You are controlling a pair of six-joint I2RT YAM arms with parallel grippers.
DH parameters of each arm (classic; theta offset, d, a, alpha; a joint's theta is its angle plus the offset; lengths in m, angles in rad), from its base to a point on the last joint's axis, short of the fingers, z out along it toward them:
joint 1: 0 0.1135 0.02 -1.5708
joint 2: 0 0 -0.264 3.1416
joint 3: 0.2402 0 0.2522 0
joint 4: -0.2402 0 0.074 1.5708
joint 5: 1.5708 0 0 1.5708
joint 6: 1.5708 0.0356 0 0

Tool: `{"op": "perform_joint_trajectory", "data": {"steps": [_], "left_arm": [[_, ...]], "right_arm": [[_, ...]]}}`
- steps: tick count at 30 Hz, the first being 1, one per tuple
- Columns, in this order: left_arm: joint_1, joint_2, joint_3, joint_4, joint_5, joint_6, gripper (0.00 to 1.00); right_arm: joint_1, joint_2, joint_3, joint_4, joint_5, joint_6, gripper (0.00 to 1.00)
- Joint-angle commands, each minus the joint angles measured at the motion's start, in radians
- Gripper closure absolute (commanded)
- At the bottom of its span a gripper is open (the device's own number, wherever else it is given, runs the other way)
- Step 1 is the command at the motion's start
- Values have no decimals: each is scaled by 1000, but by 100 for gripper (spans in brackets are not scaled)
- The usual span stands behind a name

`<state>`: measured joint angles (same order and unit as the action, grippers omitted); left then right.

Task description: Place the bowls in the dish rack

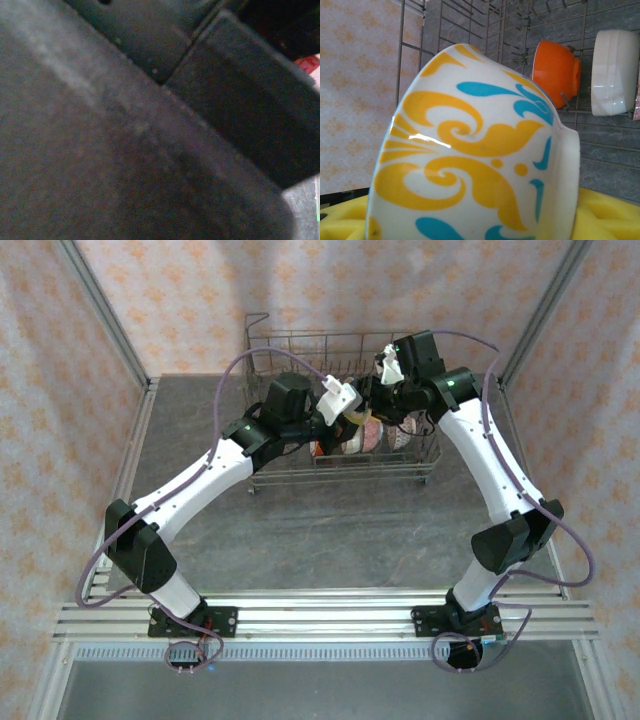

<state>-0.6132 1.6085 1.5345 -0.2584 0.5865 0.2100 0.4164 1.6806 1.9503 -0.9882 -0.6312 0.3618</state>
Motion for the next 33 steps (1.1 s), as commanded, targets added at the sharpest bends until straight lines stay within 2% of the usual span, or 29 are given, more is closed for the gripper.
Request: {"op": "perform_joint_trajectory", "data": {"steps": [1, 2, 5, 10, 14, 22, 28, 30, 33], "left_arm": [[3, 0, 4, 46, -16, 17, 100], [3, -1, 4, 46, -21, 15, 100], [4, -8, -3, 51, -46, 6, 89], [8, -37, -23, 78, -97, -26, 57], [25, -73, -48, 102, -127, -66, 47], [91, -188, -206, 214, -124, -161, 37], [210, -235, -300, 242, -145, -325, 37], [248, -244, -305, 207, -192, -368, 37], [309, -244, -288, 114, -257, -419, 38]], "right_arm": [[7, 1, 36, -7, 18, -20, 45], [9, 2, 39, -2, 19, -19, 47], [15, 19, 64, -5, 46, -22, 50], [26, 76, 138, -31, 110, -39, 51], [30, 128, 197, -33, 153, -42, 51], [31, 277, 317, -8, 257, -33, 51], [115, 504, 655, -137, 411, -99, 53], [134, 548, 712, -150, 450, -103, 53], [166, 563, 703, -124, 533, -117, 52]]}}
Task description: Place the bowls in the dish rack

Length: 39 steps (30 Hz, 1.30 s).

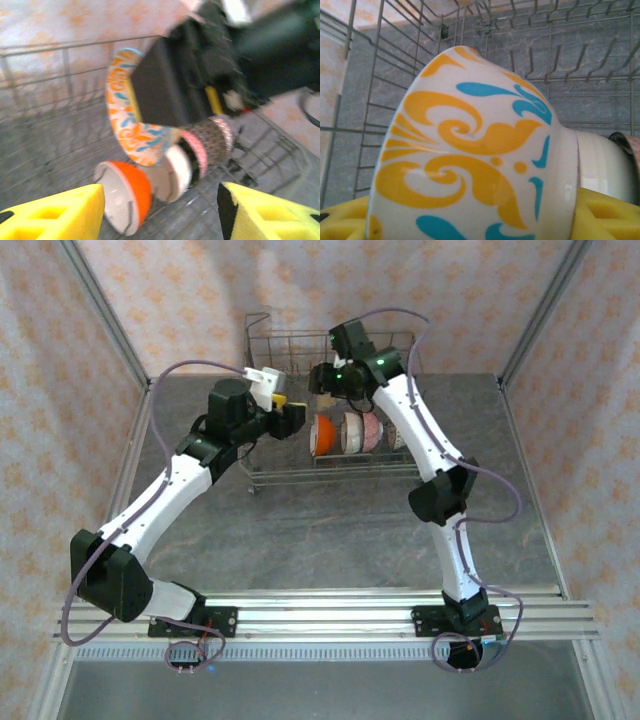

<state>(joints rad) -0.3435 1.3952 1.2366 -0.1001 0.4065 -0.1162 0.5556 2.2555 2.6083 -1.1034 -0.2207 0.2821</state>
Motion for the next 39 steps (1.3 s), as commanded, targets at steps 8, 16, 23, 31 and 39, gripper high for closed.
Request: {"op": "perform_joint_trajectory", "data": {"steps": [8, 16, 23, 31, 39], "left_arm": [[174, -118, -57, -21, -92, -176, 41], [298, -149, -120, -84, -109, -207, 48], [337, -154, -174, -102, -97, -205, 49], [342, -165, -207, -118, -100, -180, 49], [342, -157, -234, -109, -93, -182, 50]], "right_arm": [[107, 25, 39, 63, 248, -92, 53], [178, 84, 45, 75, 362, -117, 53], [227, 132, 45, 110, 499, -172, 53], [239, 163, 35, 91, 570, -179, 53], [246, 189, 22, 82, 564, -188, 53]]}}
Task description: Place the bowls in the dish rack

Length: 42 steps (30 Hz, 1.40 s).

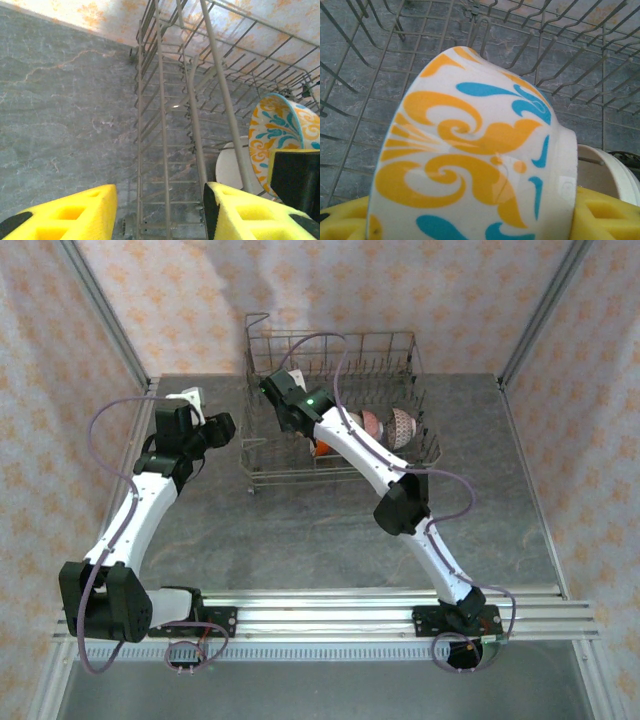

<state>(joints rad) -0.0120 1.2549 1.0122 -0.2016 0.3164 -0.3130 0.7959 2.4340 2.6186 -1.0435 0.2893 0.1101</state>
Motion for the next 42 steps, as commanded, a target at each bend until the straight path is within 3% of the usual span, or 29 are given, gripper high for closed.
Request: {"op": "perform_joint_trajectory", "data": {"steps": [1, 24, 42], "left_arm": [[11, -16, -14, -6, -4, 13, 50], [12, -17, -40, -21, -5, 11, 50], [12, -32, -50, -47, 4, 2, 51]], "right_arm": [[8, 13, 11, 23, 53, -17, 53], [32, 78, 4, 10, 26, 22, 50], [-19, 84, -14, 17, -73, 115, 47]]}}
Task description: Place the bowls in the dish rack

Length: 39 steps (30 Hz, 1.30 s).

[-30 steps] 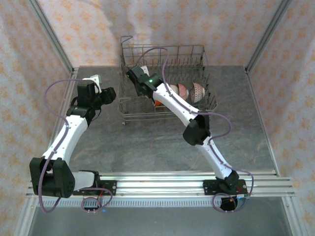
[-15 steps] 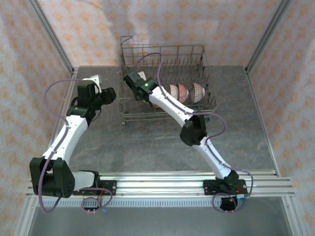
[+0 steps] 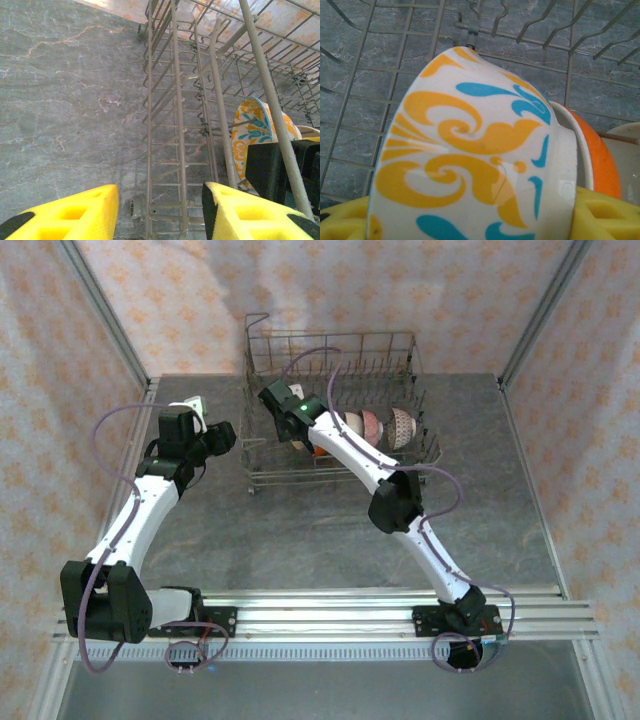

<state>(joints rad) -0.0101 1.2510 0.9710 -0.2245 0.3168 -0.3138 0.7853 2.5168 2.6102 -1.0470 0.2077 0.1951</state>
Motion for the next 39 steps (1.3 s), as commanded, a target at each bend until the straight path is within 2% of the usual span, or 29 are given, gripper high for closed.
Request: {"op": "perform_joint_trajectory", "data": {"steps": [1, 8, 39], "left_arm": [[9, -27, -7, -26, 4, 3, 51], [9, -21, 3, -32, 8, 1, 52], [9, -21, -41, -7, 24, -33, 54]], "right_arm": [[-13, 1, -7, 21, -5, 39, 47], [-29, 8, -18, 23, -85, 82, 46], [-34, 21, -19, 14, -219, 148, 44]]}}
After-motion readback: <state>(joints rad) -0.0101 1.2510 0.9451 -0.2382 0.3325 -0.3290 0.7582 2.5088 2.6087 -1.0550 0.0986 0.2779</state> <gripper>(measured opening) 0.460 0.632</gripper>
